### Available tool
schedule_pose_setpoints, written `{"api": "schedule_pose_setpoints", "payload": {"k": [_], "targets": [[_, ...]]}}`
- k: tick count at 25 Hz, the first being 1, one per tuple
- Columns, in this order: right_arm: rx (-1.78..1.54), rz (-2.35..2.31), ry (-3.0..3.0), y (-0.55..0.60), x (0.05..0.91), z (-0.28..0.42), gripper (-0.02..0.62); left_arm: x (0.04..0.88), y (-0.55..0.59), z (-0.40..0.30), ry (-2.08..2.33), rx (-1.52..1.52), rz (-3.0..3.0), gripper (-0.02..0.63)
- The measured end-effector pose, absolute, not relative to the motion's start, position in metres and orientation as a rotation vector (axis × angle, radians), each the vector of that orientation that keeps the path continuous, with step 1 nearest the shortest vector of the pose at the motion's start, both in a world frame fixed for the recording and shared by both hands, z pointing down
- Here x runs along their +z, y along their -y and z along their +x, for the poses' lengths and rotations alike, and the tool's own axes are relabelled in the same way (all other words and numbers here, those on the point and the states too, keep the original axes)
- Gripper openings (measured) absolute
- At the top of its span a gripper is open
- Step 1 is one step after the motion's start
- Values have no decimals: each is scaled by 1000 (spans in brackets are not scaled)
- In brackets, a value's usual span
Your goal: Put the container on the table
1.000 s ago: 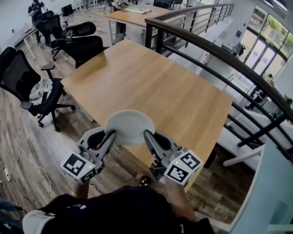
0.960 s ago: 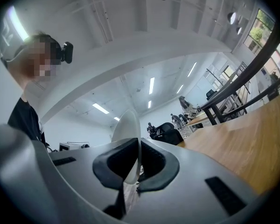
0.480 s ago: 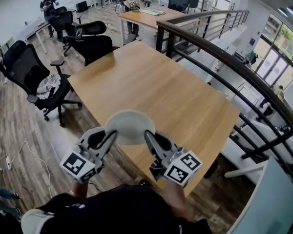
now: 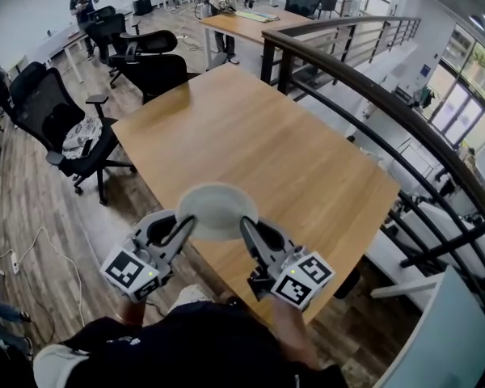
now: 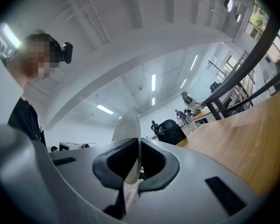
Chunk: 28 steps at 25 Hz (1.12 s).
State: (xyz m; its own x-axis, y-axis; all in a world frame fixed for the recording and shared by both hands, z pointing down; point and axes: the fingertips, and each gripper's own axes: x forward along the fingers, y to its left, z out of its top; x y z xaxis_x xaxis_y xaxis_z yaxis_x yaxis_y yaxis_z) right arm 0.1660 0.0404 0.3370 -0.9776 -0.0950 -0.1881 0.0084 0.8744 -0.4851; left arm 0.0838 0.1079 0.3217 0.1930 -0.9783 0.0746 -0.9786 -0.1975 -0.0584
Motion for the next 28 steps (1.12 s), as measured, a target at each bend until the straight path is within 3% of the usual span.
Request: {"api": "schedule_pose_setpoints", "payload": {"k": [10,28], "targets": [[-741,-133,-2839,-21,337,169,21,322,-85,83,1918,146,2467,58],[-739,-339,-2845,20,352,108,21,339,-29,15,1755,102,2548,58]]}}
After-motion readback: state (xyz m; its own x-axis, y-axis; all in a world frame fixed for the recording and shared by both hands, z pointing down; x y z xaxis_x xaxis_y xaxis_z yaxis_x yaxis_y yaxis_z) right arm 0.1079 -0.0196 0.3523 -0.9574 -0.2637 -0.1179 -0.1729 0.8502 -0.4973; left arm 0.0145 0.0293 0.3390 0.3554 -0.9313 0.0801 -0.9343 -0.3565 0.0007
